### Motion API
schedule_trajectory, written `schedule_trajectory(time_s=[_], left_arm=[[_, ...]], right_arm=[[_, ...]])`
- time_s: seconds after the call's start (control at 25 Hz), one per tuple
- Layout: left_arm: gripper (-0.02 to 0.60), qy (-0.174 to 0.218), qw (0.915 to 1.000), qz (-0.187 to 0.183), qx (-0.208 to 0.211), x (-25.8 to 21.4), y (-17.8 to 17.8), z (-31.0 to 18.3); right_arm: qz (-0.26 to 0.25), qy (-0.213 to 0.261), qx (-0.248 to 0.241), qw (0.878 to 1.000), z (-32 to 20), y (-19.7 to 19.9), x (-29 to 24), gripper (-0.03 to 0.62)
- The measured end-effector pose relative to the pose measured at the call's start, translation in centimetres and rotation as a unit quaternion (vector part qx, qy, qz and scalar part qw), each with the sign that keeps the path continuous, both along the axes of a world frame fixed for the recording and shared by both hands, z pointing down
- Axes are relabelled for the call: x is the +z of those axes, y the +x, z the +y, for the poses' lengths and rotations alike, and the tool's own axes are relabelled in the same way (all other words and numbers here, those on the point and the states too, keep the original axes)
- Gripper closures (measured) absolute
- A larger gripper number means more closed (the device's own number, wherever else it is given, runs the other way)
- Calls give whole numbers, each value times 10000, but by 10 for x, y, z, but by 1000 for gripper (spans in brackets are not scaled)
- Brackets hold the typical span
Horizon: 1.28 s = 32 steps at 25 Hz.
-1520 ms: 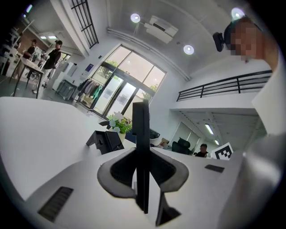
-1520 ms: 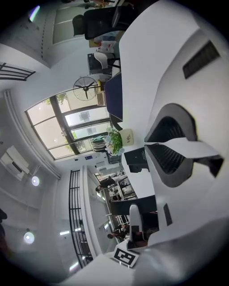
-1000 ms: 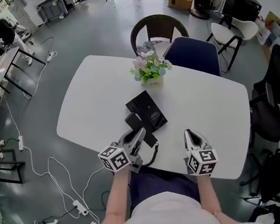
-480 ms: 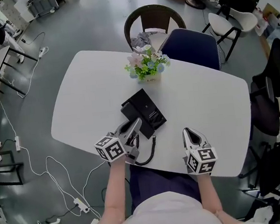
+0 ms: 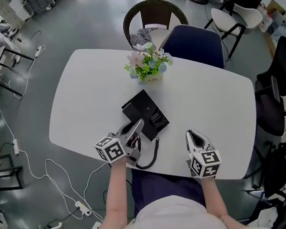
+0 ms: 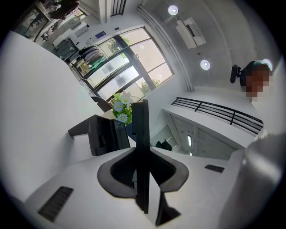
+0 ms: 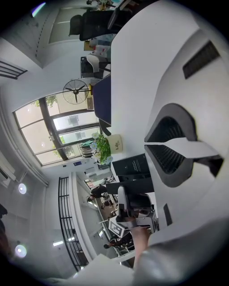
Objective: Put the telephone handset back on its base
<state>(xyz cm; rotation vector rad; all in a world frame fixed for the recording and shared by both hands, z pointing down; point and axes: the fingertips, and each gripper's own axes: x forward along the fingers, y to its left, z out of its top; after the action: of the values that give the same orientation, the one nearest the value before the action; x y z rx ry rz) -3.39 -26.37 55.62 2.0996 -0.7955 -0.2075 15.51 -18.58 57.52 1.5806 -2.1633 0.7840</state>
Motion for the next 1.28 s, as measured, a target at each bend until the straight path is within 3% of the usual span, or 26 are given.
schedule_trajectory(time_s=[0.56,1.28], left_arm=[[497,-592,9981,129,134,30,-3,-8],[496,-817,9944,659,94,42,-6,-11]], right_arm=[[56,-120,-27,9999,-2,-1,7,554],[94,-187,-60,9998,1,-2,11,554]])
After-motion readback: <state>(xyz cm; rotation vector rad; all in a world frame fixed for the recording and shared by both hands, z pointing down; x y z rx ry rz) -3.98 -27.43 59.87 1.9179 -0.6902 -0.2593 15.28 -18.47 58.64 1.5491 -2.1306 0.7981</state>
